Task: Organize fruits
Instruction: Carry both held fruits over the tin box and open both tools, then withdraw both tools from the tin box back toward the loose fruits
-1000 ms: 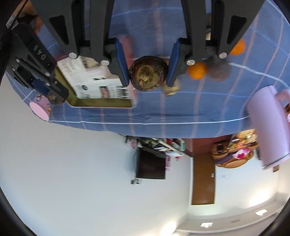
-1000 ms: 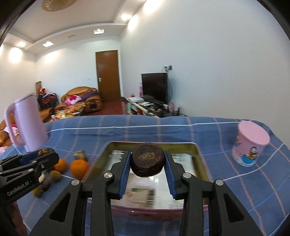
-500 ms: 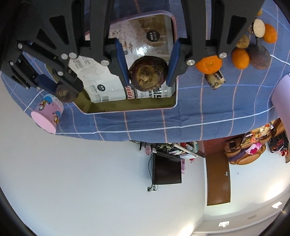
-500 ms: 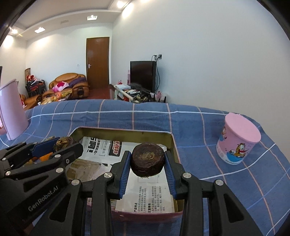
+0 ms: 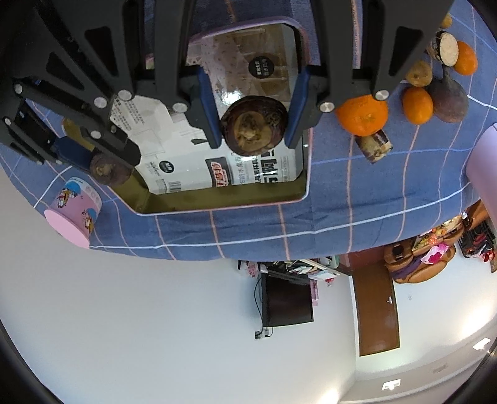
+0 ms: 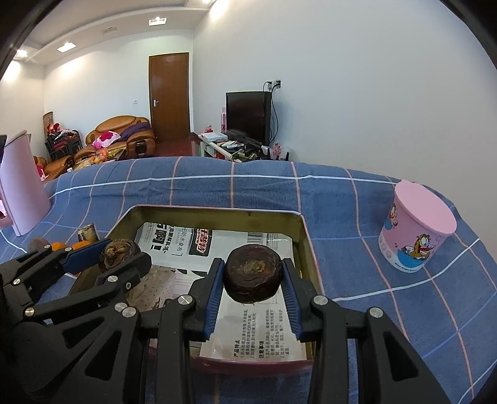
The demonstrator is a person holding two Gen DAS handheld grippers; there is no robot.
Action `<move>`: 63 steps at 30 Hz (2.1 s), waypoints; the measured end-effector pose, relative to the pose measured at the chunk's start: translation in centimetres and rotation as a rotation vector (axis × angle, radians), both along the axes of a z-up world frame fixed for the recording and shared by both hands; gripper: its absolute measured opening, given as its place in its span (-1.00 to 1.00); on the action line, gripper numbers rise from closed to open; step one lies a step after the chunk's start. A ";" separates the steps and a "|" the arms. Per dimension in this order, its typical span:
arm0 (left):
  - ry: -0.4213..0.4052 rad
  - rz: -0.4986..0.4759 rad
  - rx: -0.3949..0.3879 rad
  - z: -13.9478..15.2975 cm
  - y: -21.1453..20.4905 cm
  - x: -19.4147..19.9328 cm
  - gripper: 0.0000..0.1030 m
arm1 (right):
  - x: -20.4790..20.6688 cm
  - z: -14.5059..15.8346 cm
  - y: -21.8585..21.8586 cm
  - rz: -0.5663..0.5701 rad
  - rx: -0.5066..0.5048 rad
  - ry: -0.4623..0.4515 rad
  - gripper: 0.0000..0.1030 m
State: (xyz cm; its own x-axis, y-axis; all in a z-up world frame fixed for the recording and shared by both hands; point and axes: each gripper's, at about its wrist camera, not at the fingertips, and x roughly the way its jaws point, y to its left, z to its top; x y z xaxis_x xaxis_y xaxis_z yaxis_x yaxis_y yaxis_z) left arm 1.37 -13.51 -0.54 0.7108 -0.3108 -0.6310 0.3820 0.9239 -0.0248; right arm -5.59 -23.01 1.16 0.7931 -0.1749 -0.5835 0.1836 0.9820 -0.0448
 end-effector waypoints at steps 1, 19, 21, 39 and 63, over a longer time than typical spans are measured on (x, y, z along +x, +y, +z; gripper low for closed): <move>0.001 0.002 0.000 0.0 0.0 0.0 -0.14 | 0.1 -0.1 0.0 0.006 0.008 0.006 -0.25; -0.138 0.141 -0.071 1.7 2.5 -1.5 0.98 | -1.3 0.8 -1.3 -0.052 0.086 -0.079 0.00; -0.137 0.160 -0.134 2.1 3.7 -1.5 1.00 | -1.8 1.2 -1.8 -0.071 0.109 -0.120 0.32; -0.195 0.276 -0.020 2.1 7.7 -2.4 1.00 | -4.9 2.7 -4.0 -0.260 0.116 -0.298 0.57; -0.179 0.239 0.069 1.2 11.9 -4.1 1.00 | -6.6 2.3 4.3 -0.155 -0.044 -0.279 0.57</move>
